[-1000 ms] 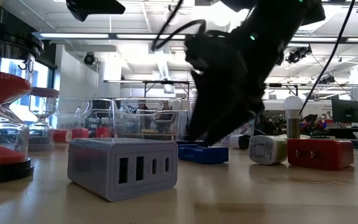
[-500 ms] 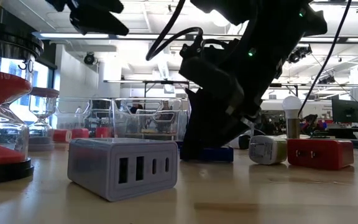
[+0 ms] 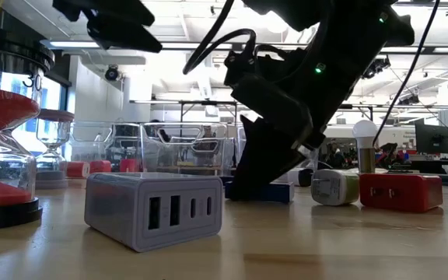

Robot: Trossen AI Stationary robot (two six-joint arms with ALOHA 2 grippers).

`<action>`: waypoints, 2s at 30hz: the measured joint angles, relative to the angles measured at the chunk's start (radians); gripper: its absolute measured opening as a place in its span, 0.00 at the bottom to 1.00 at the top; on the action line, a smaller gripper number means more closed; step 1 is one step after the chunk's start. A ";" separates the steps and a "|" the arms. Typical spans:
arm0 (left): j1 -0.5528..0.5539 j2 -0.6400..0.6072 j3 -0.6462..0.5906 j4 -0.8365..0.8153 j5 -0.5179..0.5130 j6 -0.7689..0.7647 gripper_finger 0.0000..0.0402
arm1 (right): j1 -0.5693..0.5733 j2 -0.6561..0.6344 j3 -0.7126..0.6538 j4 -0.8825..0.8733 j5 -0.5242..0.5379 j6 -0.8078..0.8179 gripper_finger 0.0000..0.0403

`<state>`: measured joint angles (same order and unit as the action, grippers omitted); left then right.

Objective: Pick & Place Office items
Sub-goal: Put the dark blue digital clock into the middle transparent bin

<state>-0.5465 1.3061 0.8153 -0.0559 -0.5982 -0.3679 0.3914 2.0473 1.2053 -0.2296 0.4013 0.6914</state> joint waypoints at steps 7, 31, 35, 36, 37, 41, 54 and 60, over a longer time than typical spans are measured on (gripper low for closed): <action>-0.005 0.046 0.000 0.024 0.000 -0.025 0.72 | 0.052 -0.127 -0.001 0.010 0.054 -0.035 0.34; -0.067 0.419 0.002 1.050 0.197 0.328 0.72 | 0.355 -0.283 -0.001 0.698 0.442 -0.669 0.34; -0.050 0.476 0.005 1.163 0.211 0.351 0.72 | 0.348 -0.283 -0.001 0.696 0.436 -0.668 0.34; -0.043 0.486 0.006 1.184 0.221 0.342 0.72 | 0.347 -0.283 -0.001 0.694 0.436 -0.665 0.34; -0.035 0.491 0.006 1.199 0.225 0.337 0.72 | 0.346 -0.283 -0.001 0.694 0.437 -0.665 0.34; -0.017 0.492 0.006 1.200 0.262 0.352 0.72 | 0.338 -0.283 -0.001 0.699 0.436 -0.669 0.34; 0.000 0.492 0.007 1.206 0.310 0.410 0.73 | 0.308 -0.283 0.000 0.681 0.403 -0.651 0.34; 0.002 0.492 0.007 1.206 0.310 0.416 0.81 | 0.289 -0.283 0.000 0.677 0.384 -0.632 0.34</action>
<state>-0.5449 1.7977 0.8219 1.1497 -0.2878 0.0481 0.6802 1.7641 1.2053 0.4473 0.7852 0.0593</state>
